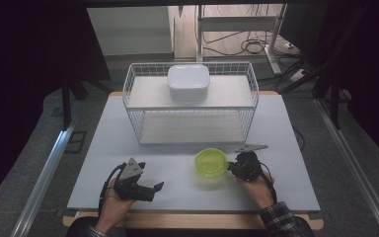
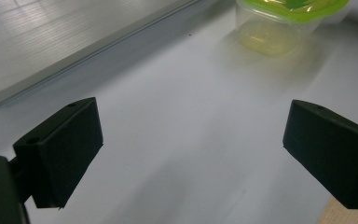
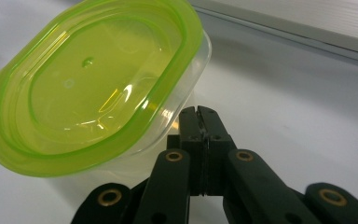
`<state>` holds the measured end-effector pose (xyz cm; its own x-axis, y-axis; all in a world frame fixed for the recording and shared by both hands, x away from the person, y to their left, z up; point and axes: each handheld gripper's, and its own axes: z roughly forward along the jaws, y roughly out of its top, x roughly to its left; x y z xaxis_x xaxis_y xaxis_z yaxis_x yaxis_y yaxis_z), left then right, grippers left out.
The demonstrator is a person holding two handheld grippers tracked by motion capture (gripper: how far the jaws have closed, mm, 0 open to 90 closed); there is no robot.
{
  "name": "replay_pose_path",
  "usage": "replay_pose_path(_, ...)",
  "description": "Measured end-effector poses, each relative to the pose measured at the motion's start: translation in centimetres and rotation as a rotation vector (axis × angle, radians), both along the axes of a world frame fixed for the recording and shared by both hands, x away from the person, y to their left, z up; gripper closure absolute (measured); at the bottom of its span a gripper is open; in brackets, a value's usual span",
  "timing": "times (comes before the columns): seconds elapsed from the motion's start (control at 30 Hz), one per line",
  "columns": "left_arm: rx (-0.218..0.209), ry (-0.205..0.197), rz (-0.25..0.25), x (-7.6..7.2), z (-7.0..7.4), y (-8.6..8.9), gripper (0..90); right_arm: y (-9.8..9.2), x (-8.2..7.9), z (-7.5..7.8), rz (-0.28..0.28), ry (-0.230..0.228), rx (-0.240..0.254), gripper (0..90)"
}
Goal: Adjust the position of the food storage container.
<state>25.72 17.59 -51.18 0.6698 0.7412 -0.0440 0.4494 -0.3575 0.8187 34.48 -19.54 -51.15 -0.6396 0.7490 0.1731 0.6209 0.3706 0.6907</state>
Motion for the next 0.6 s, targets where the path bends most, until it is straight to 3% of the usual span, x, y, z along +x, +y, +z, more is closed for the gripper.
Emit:
replay_pose_path(0.33, 0.008, 0.002, -0.013, -0.1, 0.0, -0.2, 4.4, 3.9, 0.6, -0.4, 0.089, 0.016, 0.016, 89.2)
replay_pose_path(0.6, 0.014, 0.003, -0.021, -0.1, -0.1, -0.3, 4.4, 6.3, 1.8, -0.7, 0.117, 0.007, 0.014, 89.1)
